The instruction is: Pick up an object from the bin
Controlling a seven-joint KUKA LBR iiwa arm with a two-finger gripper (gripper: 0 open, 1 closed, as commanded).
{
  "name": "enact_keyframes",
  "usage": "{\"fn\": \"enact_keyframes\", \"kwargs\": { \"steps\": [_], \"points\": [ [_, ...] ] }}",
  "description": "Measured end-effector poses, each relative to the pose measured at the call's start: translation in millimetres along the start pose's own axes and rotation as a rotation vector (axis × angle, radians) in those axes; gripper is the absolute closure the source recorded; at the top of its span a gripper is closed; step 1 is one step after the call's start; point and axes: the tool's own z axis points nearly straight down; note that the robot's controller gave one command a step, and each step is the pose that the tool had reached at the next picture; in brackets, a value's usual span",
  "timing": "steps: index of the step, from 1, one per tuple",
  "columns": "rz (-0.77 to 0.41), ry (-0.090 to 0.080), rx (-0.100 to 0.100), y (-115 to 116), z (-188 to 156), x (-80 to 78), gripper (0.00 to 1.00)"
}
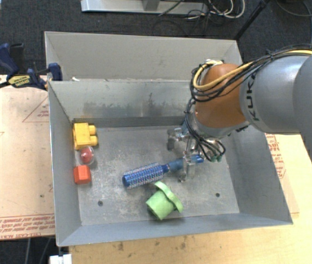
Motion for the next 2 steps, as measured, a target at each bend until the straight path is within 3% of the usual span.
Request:
{"fn": "enact_keyframes", "kwargs": {
  "steps": [1, 2],
  "points": [
    [0.005, 0.001, 0.001, -3, 0, 0.5, 1.00],
    [-0.077, -0.007, 0.003, 29, -165, -2.6, 1.00]
  ]
}}
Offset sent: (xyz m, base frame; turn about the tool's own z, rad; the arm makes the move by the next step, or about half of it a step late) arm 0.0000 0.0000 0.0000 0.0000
